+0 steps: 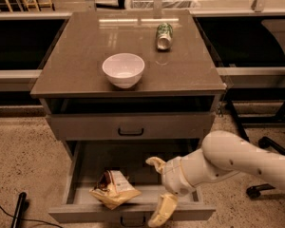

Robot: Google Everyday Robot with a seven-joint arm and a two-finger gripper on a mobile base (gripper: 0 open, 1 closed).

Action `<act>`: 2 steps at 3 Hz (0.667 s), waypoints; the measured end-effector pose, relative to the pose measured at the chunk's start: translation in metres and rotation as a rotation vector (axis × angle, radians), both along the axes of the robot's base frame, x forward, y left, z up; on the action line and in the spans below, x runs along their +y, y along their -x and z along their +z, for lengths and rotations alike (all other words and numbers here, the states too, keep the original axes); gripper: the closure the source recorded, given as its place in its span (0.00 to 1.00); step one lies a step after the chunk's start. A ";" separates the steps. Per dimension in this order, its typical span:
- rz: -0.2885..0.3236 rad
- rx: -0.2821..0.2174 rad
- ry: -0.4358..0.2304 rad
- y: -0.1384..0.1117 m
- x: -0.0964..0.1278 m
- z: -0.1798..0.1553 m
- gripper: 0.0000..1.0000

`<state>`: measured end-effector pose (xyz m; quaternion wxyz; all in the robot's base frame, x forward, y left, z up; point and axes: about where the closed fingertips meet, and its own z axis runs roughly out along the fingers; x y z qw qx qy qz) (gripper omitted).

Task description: Pick brown chip bag from middle drawer and place on counter

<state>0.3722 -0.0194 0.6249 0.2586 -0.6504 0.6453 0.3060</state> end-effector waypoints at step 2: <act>-0.151 -0.152 -0.080 -0.048 0.015 -0.027 0.00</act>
Offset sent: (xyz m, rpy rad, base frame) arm 0.0238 0.0149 -0.0224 0.0740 -0.0790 -0.0838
